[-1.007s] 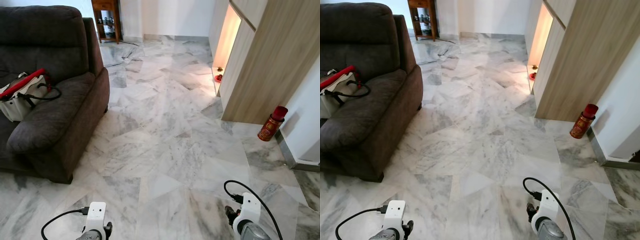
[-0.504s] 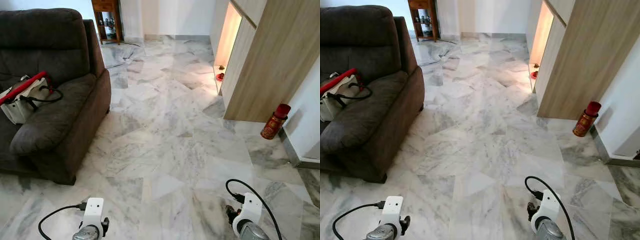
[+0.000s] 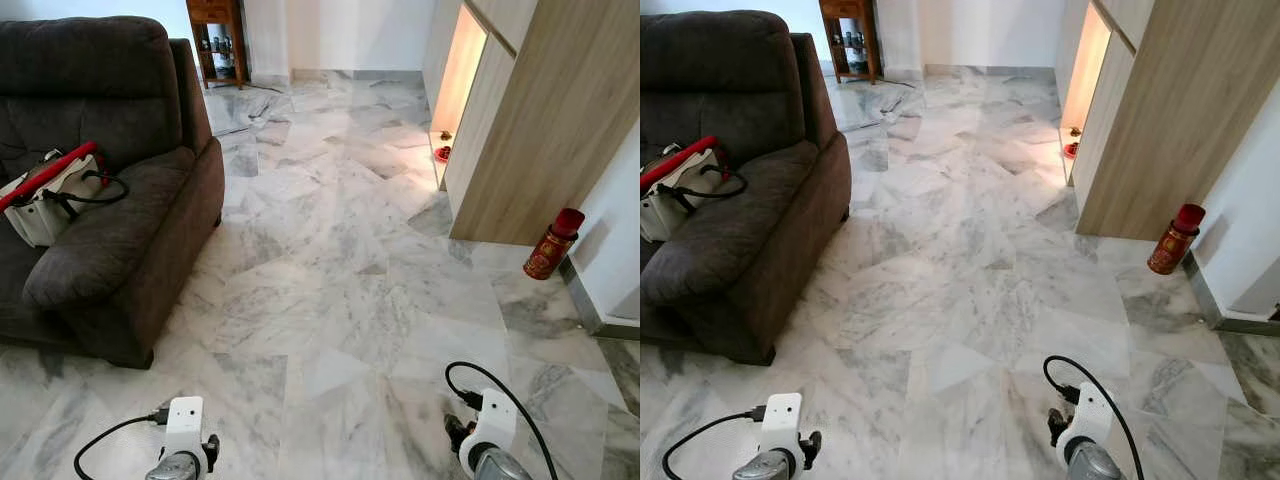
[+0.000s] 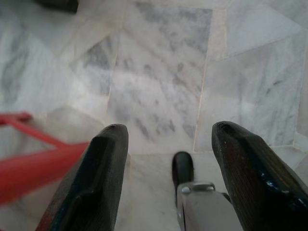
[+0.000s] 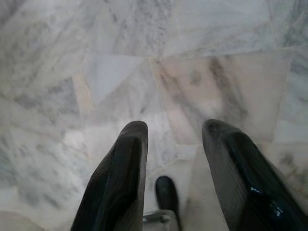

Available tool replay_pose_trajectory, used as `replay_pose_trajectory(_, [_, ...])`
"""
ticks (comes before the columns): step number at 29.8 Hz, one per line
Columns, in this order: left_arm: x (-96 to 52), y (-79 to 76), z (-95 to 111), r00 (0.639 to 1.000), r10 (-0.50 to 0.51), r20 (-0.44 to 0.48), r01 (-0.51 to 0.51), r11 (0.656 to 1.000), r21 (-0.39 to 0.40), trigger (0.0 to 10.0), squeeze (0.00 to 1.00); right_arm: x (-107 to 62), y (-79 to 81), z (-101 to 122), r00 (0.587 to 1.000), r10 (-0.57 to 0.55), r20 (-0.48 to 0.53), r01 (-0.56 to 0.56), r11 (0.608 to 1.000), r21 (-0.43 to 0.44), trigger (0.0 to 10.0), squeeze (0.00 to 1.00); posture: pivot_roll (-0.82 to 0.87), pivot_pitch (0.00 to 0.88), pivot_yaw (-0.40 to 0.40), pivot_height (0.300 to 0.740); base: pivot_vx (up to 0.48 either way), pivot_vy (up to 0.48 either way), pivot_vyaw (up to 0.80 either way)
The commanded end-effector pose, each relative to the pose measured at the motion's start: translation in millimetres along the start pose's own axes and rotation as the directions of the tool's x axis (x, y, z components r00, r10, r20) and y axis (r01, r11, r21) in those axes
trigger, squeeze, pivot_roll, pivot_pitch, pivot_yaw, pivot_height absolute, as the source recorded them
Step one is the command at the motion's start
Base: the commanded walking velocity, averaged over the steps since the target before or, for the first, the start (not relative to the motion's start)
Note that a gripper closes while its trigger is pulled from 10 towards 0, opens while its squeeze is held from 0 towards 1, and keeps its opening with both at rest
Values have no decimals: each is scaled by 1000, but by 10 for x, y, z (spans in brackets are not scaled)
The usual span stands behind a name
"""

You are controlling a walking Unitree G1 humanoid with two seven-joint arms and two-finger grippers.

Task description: Picking trash to rubbish bin

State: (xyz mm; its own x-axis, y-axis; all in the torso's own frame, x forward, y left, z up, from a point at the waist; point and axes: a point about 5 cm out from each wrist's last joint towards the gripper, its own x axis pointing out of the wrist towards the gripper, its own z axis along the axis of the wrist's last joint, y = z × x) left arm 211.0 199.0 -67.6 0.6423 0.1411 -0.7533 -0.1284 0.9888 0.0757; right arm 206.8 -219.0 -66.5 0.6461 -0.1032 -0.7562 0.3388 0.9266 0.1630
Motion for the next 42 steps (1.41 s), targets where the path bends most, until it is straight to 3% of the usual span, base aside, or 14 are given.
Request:
replay_pose_trajectory(1, [-28, 56, -153, 998, 24, -53, -25, 1000, -11, 10000, 0, 3, 25, 0, 1000, 6, 1, -6, 1000, -8, 10000, 0, -18, 0, 0, 740, 0, 0, 800])
replay_pose_trajectory(42, [-62, -27, -293, 997, 6, -83, -7, 1000, -17, 10000, 0, -22, -55, -69, 1000, 4, -17, -5, 1000, -23, 10000, 0, -30, 0, -10, 740, 0, 0, 800])
